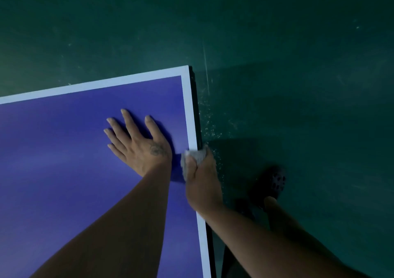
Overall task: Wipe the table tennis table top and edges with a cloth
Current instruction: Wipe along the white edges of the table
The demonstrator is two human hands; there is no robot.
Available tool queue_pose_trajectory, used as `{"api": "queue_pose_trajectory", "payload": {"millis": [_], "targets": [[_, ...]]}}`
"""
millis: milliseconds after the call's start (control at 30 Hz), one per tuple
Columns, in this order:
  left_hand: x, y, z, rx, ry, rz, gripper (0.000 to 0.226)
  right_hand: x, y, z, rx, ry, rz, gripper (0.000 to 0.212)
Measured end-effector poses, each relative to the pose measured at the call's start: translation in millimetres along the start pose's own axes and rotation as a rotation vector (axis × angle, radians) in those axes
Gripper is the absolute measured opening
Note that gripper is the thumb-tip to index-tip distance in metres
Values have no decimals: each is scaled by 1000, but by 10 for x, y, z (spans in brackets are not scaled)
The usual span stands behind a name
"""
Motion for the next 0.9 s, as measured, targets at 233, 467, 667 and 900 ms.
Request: {"api": "queue_pose_trajectory", "payload": {"millis": [233,467,667,900], "targets": [[-3,53,35,19,15,-81,69,787,-116,1399,47,-159,40,40],[3,64,41,20,36,-119,66,884,-133,1593,79,-143,-43,37],[-17,11,-4,11,40,-95,64,219,-94,547,-49,-158,-63,81],[-6,20,12,-1,37,-109,64,429,17,912,-101,3,-236,59]]}}
Point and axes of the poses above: each hand's wrist, its own x-axis towards the middle knuckle, its own y-axis out of the palm, z = x × y, the point moved 2 cm from there along x, towards the middle knuckle, and after that the axes turned 15 degrees about y, right-handed, at the moved point
